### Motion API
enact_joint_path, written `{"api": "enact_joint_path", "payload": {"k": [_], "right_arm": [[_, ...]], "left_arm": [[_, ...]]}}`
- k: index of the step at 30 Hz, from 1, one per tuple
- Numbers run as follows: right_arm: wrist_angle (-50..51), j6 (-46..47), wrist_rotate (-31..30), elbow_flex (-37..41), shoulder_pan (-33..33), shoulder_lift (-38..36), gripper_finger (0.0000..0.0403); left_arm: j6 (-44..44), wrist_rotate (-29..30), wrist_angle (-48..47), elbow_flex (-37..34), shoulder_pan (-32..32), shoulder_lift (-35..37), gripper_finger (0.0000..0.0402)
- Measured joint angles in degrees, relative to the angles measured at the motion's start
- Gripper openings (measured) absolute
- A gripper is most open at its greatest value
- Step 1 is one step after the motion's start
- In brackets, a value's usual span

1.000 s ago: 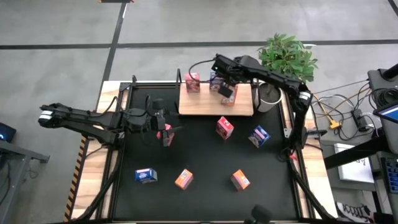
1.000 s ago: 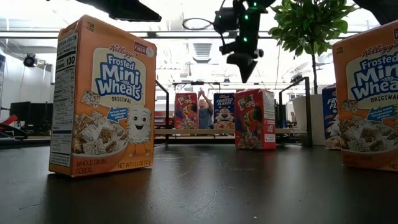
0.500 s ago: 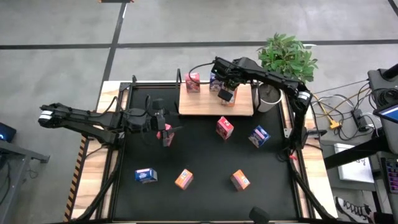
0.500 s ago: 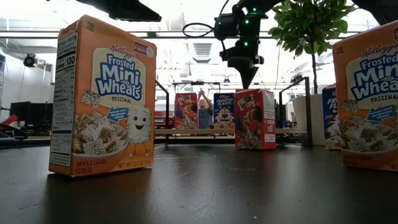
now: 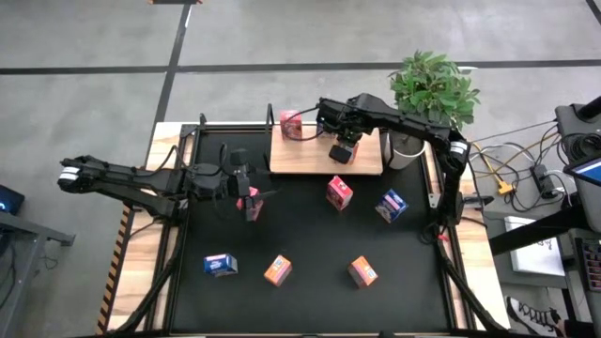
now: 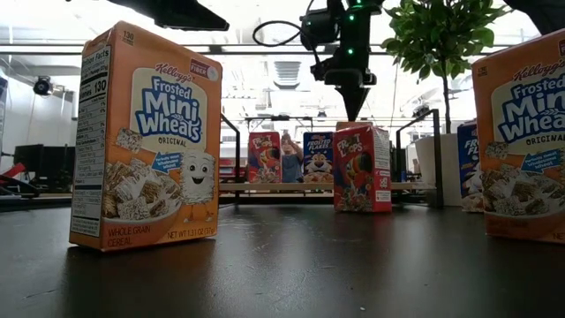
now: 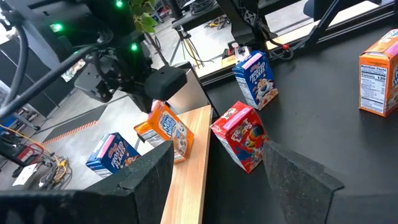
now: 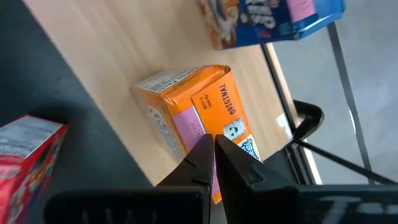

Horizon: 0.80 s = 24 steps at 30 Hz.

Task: Stack cereal on shelf
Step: Put the top orange cereal box on the shelf

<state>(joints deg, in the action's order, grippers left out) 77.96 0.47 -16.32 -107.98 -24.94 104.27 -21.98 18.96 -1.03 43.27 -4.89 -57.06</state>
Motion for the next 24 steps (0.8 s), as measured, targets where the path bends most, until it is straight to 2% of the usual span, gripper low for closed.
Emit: {"api": "enact_joint_path", "payload": {"k": [12, 16, 24], "right_arm": [[1.28, 2.67, -0.08, -0.13, 2.91, -0.78, 0.0009], [1.13, 3.54, -0.20, -2.35, 3.08, -0.87, 0.0009], [-11.14, 0.17, 1.51, -3.56, 4.59, -0.33, 0.0009]], "left_arm": [[0.00, 0.00, 0.01, 0.00, 0.00, 0.00, 0.0230], [0.00, 0.00, 0.03, 0.00, 0.00, 0.00, 0.0230], [0.00, -0.02, 0.01, 0.00, 0.00, 0.00, 0.0230]]}}
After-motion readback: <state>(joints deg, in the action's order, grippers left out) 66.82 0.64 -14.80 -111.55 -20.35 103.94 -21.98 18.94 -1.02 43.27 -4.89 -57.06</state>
